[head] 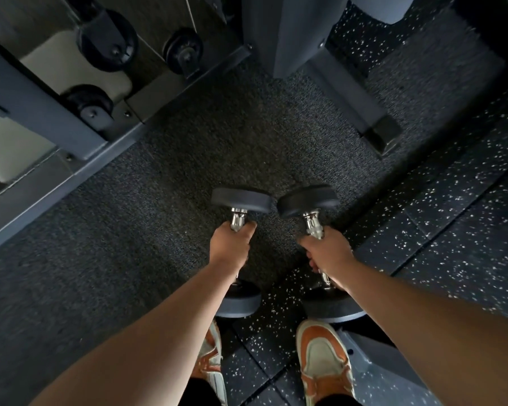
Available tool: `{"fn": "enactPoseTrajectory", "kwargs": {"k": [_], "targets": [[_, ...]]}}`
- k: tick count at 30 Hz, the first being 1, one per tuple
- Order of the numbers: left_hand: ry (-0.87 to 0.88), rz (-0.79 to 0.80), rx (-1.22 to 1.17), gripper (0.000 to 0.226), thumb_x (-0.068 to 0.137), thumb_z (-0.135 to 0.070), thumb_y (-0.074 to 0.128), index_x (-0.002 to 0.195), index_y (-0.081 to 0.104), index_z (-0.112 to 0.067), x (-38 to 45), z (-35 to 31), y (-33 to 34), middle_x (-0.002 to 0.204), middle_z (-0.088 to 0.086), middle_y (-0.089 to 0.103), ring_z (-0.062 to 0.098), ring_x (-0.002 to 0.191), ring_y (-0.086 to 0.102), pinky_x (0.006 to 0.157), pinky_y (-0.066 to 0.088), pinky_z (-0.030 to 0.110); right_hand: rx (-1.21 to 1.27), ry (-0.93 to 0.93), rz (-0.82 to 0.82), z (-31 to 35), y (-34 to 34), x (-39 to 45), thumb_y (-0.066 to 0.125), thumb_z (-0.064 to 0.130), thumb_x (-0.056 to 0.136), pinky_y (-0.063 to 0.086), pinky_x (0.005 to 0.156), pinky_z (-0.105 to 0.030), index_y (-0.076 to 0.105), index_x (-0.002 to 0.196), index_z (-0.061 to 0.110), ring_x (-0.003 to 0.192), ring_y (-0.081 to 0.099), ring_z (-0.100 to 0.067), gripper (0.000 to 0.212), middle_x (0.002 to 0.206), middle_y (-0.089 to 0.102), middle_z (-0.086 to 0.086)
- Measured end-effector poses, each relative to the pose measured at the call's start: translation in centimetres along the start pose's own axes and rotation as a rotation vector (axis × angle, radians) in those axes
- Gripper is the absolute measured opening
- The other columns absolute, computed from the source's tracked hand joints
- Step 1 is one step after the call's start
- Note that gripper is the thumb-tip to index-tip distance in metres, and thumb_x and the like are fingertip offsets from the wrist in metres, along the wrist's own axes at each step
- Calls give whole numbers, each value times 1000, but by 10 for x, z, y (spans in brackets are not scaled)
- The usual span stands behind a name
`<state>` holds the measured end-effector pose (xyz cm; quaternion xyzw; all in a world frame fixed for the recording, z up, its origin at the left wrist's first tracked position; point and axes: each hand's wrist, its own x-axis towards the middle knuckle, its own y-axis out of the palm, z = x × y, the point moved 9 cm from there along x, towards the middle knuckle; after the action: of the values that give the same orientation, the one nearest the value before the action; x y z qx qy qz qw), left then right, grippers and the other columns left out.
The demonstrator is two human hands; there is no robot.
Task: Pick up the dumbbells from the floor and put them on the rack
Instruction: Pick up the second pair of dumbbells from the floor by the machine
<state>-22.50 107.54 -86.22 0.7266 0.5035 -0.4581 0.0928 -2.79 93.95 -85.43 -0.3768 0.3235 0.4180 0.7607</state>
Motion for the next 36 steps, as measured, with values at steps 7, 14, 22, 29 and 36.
{"fn": "enactPoseTrajectory", "kwargs": {"k": [7,14,22,29,36], "targets": [[-3,-45,-29,30,85,-39,69,84,59,-11,-102,-56,-33,59,5,57,20,46,49,44,41,31,77,-4,-53,36,-50,-102,72,17,90,39,40,-25,59,77,17,41,47,-14,19,55,55,-2],[8,-17,-37,25,88,-34,69,81,56,-13,-232,-131,-66,55,2,55,12,36,45,35,37,24,168,-13,-91,94,-116,-226,73,19,89,45,49,-32,62,83,14,46,51,-16,13,55,59,0],[17,46,-50,21,89,-22,68,82,53,-9,-373,-221,-86,55,3,49,11,33,41,32,35,21,255,-23,-83,162,-187,-371,74,21,90,43,42,-25,60,89,12,42,49,-14,17,60,59,-4],[92,104,-21,24,85,-28,70,86,54,-11,-491,-289,-108,60,3,55,13,40,48,38,43,25,286,-62,-86,203,-236,-503,73,22,92,36,35,-18,60,89,10,36,46,-10,18,56,56,-5],[249,257,103,24,88,-26,69,92,51,-11,-583,-329,-119,67,6,55,13,41,47,41,41,28,294,-130,-218,197,-266,-602,75,33,90,43,37,-20,62,89,16,37,52,-7,22,48,60,7]]}}
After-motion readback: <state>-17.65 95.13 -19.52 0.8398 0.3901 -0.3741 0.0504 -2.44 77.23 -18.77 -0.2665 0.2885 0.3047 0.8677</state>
